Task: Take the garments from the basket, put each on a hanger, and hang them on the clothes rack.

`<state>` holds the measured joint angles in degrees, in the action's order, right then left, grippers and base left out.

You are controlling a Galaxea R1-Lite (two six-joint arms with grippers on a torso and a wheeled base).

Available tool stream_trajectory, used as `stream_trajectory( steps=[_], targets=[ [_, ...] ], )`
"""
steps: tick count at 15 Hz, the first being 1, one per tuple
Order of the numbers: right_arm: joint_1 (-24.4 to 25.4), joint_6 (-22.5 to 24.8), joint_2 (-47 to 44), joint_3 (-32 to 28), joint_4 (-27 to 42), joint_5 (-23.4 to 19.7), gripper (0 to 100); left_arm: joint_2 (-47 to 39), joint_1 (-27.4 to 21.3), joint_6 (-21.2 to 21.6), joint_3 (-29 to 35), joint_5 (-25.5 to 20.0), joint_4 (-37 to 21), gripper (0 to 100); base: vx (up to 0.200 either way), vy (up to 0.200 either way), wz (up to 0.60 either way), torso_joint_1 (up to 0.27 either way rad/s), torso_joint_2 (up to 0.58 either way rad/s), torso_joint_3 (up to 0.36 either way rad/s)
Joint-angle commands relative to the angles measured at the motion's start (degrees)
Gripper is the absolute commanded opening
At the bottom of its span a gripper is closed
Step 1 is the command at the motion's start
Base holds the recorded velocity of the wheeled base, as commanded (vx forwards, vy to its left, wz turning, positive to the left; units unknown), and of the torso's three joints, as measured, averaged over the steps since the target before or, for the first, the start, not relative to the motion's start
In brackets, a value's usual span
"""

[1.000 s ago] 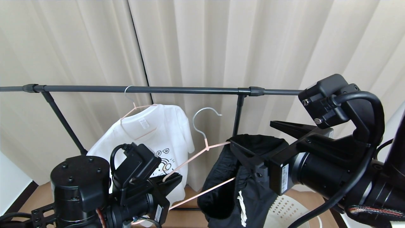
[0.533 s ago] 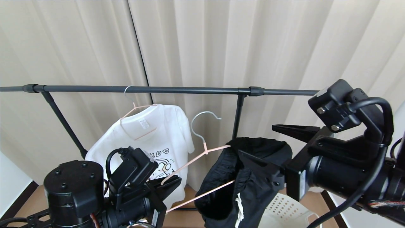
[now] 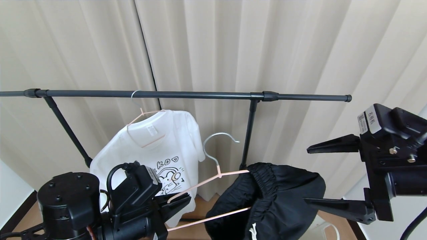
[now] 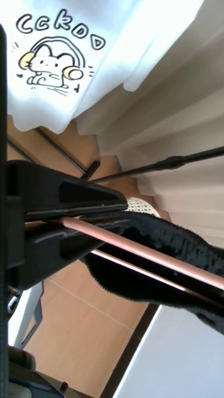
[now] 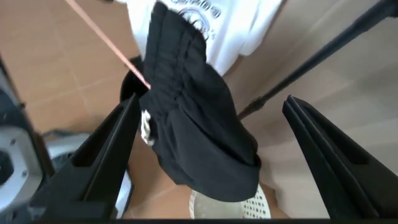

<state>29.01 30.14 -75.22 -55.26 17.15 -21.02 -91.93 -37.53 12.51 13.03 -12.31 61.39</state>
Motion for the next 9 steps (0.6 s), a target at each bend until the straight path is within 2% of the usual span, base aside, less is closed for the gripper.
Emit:
stream_trajectory(
  steps=[1, 9],
  targets=[
    [-1.2, 5.5, -6.3, -3.6, 3.5, -2.5, 100, 0.1, -0.4, 0.4, -0.1, -0.1, 0.3, 0, 0.0, 0.0, 0.0, 0.0, 0.0, 0.0],
    [-0.2, 6.4, -14.0, -4.8, 3.2, -3.6, 100, 0.1, -2.4, 0.4, 0.2, -0.1, 0.4, 0, 0.0, 0.0, 0.0, 0.0, 0.0, 0.0]
  ],
)
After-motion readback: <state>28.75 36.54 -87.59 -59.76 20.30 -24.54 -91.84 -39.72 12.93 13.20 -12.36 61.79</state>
